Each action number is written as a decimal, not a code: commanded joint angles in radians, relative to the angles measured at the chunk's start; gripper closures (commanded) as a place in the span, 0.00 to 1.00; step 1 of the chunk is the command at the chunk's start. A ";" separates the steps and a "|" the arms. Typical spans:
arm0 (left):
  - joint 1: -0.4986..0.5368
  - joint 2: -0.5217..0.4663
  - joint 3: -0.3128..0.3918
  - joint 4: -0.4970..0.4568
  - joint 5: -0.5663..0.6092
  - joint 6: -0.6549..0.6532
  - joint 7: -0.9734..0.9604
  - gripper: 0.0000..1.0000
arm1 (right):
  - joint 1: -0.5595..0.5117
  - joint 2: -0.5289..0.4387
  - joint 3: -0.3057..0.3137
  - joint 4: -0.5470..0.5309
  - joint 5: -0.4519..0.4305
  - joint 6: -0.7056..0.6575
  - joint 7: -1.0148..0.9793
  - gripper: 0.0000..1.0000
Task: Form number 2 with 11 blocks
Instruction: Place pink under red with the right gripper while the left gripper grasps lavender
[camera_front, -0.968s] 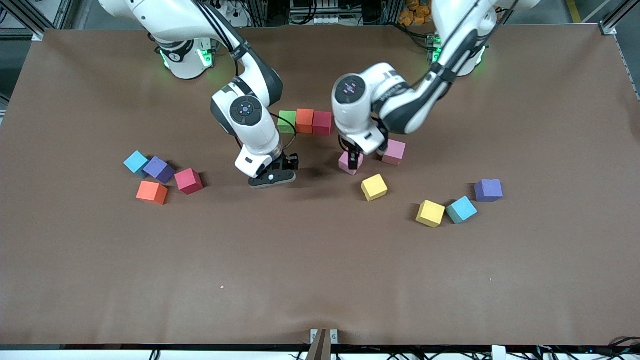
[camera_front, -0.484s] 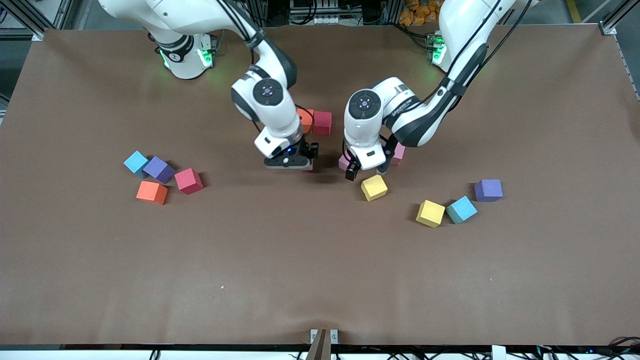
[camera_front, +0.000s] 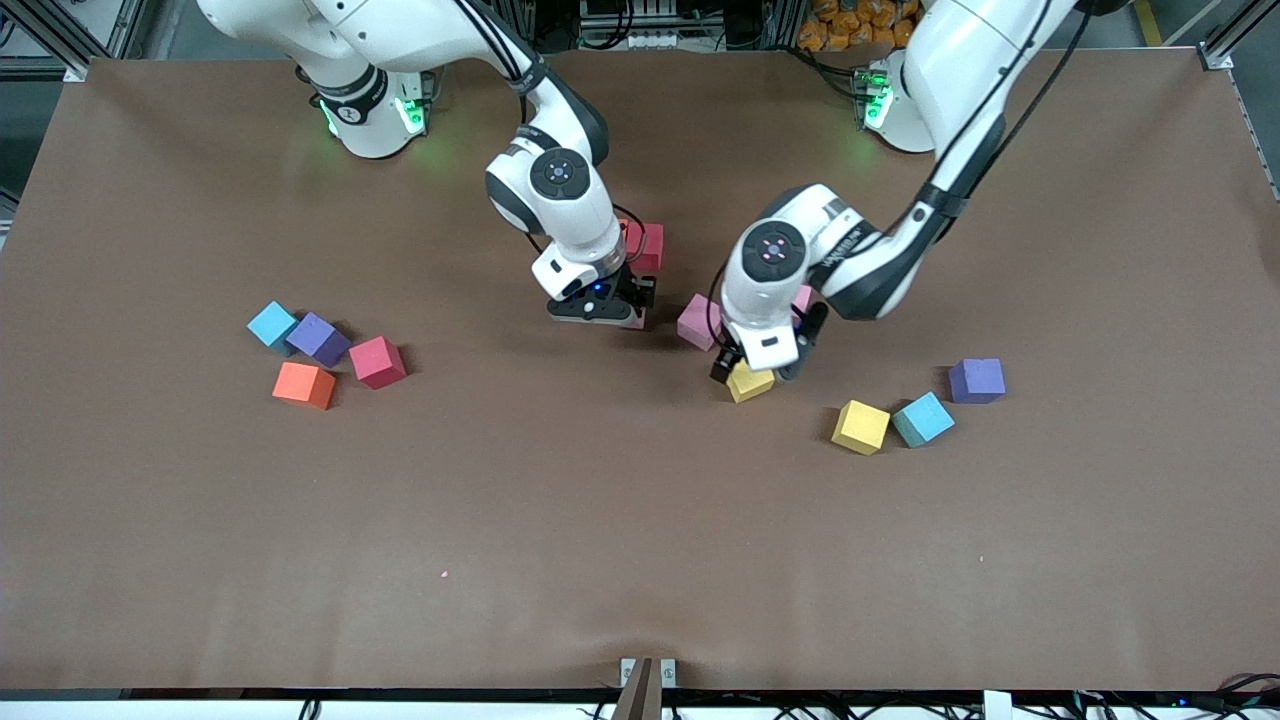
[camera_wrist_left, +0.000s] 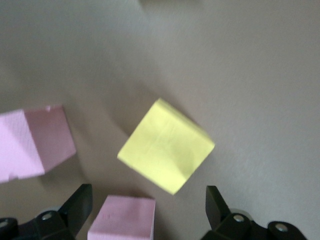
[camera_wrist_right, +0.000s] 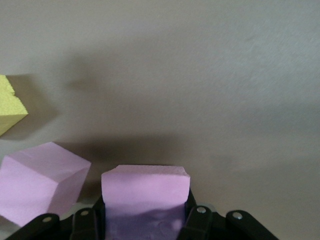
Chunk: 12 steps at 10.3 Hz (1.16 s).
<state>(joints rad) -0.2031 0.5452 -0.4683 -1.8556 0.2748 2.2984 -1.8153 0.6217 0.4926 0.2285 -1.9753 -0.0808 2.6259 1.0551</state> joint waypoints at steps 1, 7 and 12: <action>0.022 -0.004 -0.007 -0.002 -0.023 -0.007 0.147 0.00 | 0.032 0.020 -0.004 0.000 -0.019 0.029 0.074 0.87; 0.042 0.005 -0.007 0.007 -0.042 -0.007 0.209 0.00 | 0.163 0.047 -0.109 0.001 -0.056 0.005 0.123 0.87; 0.040 0.007 -0.009 0.007 -0.051 -0.007 0.211 0.00 | 0.232 0.049 -0.144 0.024 -0.057 -0.085 0.134 0.87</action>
<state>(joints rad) -0.1695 0.5511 -0.4686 -1.8556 0.2474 2.2980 -1.6312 0.8127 0.5388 0.1098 -1.9622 -0.1190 2.5860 1.1538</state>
